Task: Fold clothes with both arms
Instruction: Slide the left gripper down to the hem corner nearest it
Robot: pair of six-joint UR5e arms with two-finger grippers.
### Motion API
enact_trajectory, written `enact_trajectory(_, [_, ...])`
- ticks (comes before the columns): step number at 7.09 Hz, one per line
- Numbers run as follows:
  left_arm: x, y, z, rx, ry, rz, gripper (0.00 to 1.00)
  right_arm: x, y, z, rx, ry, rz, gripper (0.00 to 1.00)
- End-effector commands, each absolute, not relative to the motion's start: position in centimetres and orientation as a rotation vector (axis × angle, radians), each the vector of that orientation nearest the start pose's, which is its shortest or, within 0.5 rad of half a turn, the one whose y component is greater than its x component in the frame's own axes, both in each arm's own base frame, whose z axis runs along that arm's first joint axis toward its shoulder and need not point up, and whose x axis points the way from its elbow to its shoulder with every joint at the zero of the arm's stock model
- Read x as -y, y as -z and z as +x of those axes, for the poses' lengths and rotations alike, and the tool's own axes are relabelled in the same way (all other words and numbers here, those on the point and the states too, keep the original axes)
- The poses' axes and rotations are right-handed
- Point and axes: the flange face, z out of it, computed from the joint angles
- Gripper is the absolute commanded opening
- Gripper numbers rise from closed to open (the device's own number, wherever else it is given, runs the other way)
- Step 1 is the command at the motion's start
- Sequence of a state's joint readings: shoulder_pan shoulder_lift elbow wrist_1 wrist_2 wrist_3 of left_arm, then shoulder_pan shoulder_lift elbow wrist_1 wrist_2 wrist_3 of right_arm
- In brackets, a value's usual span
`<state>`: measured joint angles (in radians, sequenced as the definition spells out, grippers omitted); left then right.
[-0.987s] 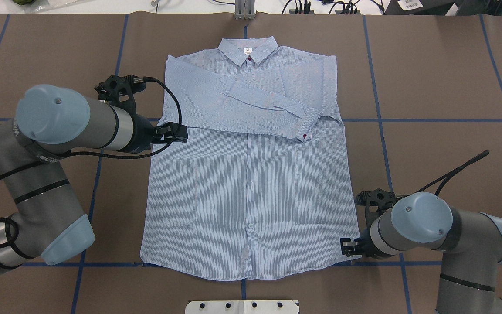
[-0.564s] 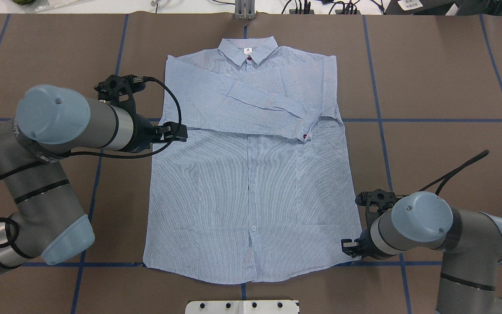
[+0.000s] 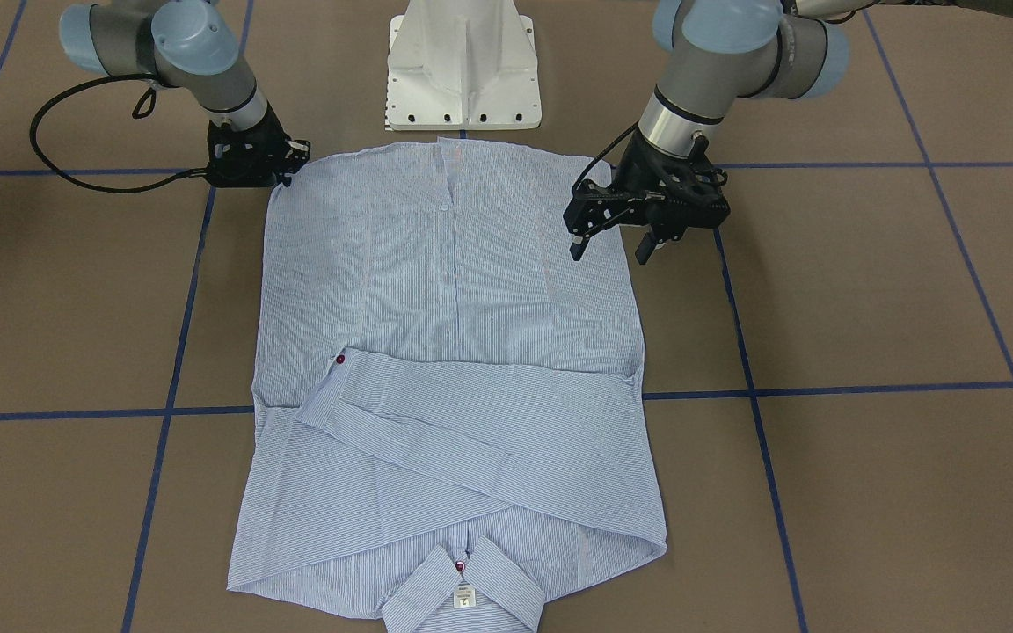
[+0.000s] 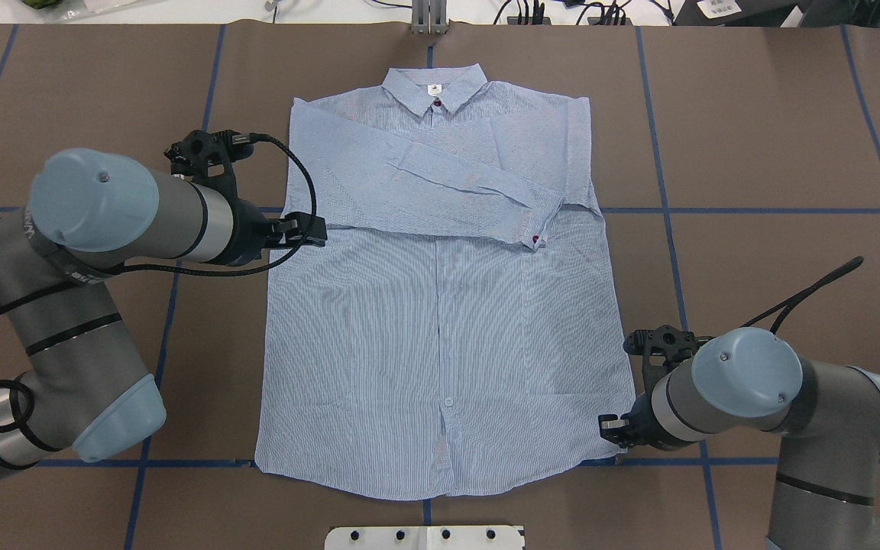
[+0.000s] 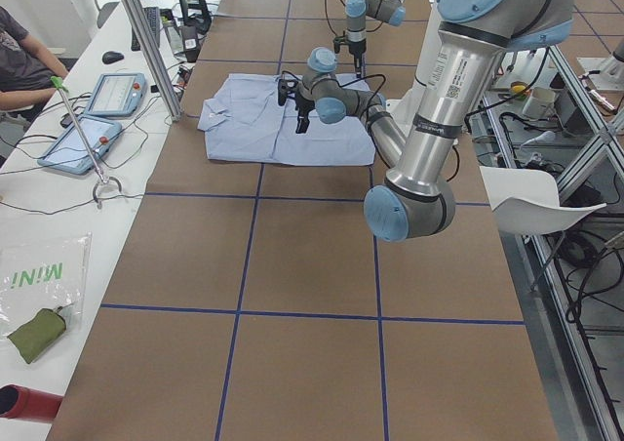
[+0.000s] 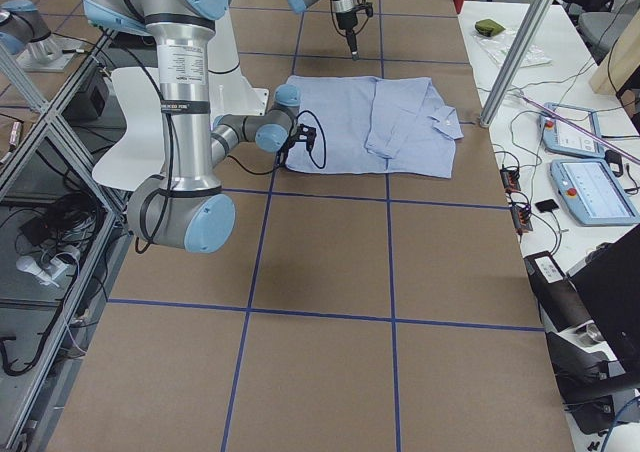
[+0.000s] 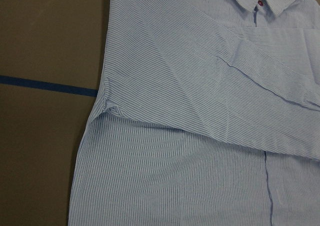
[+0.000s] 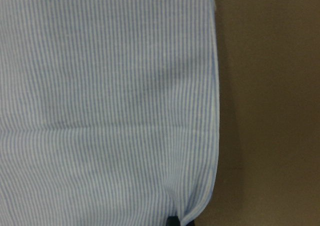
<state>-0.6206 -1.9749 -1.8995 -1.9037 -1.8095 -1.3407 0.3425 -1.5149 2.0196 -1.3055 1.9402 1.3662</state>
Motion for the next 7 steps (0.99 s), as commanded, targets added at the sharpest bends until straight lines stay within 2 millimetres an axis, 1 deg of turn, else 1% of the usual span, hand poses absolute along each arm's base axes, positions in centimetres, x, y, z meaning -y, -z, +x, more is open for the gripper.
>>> enact_trajectory(1, [43.1, -25.3, 41.8, -1.055, 0.227, 0.229, 0.99, 26.7, -37.7, -42.9, 0.863, 0.001, -0.115, 0.0])
enact_trajectory(2, [42.8, -26.1, 41.9, -1.044, 0.237, 0.209, 0.99, 27.1, -37.0, -42.4, 0.878, -0.006, -0.104, 0.0])
enact_trajectory(3, [40.6, -29.0, 42.9, -1.017, 0.269, 0.139, 0.99, 27.2, -36.3, -42.0, 0.893, -0.008, -0.095, 0.0])
enact_trajectory(5, [32.8, -32.2, 46.9, -1.03, 0.321, 0.021, 0.99, 27.2, -34.1, -40.7, 0.938, -0.007, -0.075, 0.0])
enact_trajectory(6, [29.4, -33.2, 48.8, -1.012, 0.343, -0.009, 0.99, 27.2, -33.6, -40.3, 0.948, -0.008, -0.069, 0.0])
enact_trajectory(7, [26.0, -33.7, 50.0, -1.0, 0.348, -0.072, 0.98, 27.2, -33.4, -40.2, 0.953, -0.009, -0.066, 0.0])
